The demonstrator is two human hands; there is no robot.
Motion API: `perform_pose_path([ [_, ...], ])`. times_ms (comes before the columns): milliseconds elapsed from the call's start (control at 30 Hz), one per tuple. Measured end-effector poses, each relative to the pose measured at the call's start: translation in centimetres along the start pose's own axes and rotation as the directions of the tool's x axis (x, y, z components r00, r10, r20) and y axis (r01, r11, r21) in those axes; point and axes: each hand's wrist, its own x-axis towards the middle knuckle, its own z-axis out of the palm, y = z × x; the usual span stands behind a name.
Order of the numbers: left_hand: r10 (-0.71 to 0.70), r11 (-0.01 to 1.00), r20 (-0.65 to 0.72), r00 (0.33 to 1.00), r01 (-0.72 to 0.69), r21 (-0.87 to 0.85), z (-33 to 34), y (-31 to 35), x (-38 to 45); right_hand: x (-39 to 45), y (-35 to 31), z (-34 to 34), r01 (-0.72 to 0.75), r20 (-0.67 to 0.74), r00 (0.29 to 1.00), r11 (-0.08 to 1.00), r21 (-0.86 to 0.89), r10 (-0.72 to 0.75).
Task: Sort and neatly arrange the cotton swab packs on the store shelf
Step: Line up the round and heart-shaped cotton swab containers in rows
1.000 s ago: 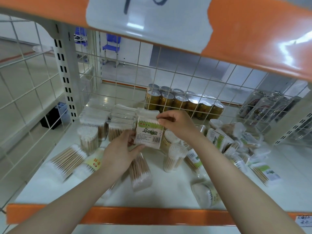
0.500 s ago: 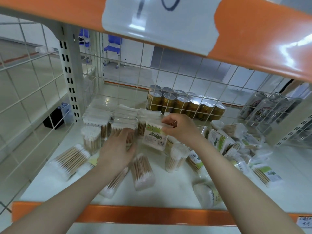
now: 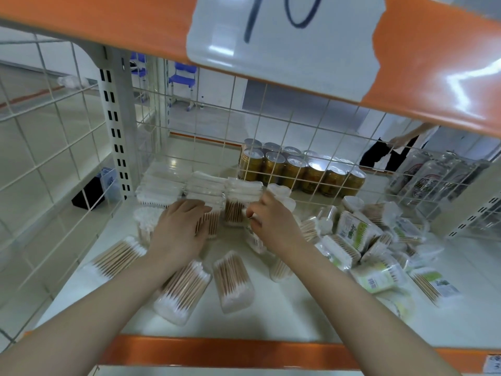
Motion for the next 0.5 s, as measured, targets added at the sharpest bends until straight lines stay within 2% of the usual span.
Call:
perform_pose_path([
  [133, 0.025, 0.998, 0.054, 0.998, -0.028, 0.05, 0.1, -0.2, 0.3, 0.2, -0.2, 0.1, -0.01, 0.006, 1.0, 0.999, -0.035, 0.01],
  [267, -0.029, 0.999, 0.11, 0.993, 0.025, 0.045, 0.3, -0.2, 0.5, 0.8, -0.5, -0.3, -0.042, 0.047, 0.998, 0.997, 0.065, 0.039],
  [367, -0.031, 0.998, 0.14, 0.99, 0.023, 0.057, 0.3, -0.1, 0.4, 1.3, -0.3, -0.7, -0.023, 0.142, 0.99, 0.994, 0.106, 0.008],
  [500, -0.009, 0.998, 0.167, 0.986, -0.001, 0.06, 0.3, -0.2, 0.5, 1.6, 0.2, -0.7, 0.05, 0.252, 0.966, 0.998, 0.043, -0.06],
])
